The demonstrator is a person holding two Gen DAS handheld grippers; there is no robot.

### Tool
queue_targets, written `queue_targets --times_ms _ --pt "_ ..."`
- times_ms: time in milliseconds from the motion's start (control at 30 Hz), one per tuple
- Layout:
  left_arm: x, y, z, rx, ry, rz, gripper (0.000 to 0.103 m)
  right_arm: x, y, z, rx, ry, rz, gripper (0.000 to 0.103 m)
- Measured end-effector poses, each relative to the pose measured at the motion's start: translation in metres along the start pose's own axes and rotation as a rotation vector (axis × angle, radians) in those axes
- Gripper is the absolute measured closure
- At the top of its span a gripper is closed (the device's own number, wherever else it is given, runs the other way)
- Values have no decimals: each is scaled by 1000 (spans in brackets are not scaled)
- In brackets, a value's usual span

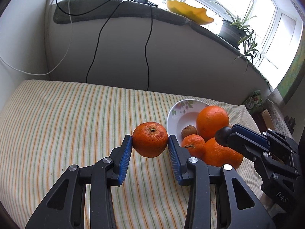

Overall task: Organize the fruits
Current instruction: 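Carry the tangerine and plum with both grippers over the plate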

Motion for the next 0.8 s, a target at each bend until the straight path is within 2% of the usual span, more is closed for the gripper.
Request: queue_targets --times_ms 800 --pt "-14 15 -25 -47 -27 7 66 -22 23 -25 -35 -10 2 85"
Point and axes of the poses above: each gripper's, at about its wrist camera, not at the fingertips, and x roughly against the way its jaws point, z to its left, y to its top, the point moved 8 cm from there along -x, roughly the way its jaws point, and after that the axes turned 8 degrees about -x, right-handed, at the moved point
